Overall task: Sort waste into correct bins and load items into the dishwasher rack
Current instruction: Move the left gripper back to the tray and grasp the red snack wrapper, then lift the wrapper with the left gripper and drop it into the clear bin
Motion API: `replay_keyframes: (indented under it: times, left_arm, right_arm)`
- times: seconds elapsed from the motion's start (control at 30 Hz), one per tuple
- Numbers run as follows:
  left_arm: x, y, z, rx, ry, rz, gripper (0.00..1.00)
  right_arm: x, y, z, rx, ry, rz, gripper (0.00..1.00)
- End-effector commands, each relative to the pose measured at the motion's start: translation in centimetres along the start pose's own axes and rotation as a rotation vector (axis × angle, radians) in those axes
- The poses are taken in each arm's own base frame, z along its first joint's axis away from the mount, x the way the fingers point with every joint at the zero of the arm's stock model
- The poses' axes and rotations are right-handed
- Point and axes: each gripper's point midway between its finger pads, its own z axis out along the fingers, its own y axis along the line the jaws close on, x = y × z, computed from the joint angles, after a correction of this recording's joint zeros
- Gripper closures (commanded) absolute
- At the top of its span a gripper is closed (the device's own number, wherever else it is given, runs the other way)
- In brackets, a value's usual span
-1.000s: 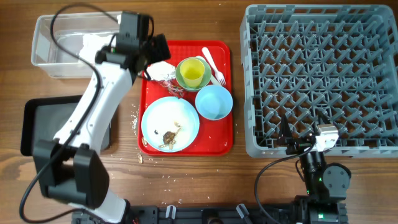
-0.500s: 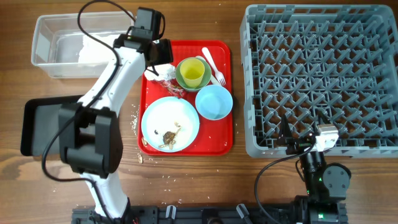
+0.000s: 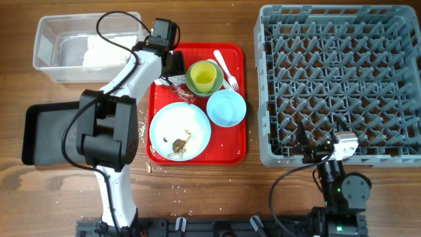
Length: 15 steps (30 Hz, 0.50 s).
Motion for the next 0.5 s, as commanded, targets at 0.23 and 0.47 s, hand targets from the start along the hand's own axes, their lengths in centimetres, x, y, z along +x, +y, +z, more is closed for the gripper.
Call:
replay_keyframes:
  times: [0.23,0.47]
  left_arm:
    - [1.4,0.5,1.7,-0.035,0.052,0.001,0.74]
    - [-1.6,-0.3,-3.1,0.001,-0.045,-0.01,0.96]
  right_arm:
    - [0.0,-0.3,0.0,0.014,-0.003,-0.01,0.0]
    - [0.0,-0.3,0.0,0.014,-0.003,-0.01,0.0]
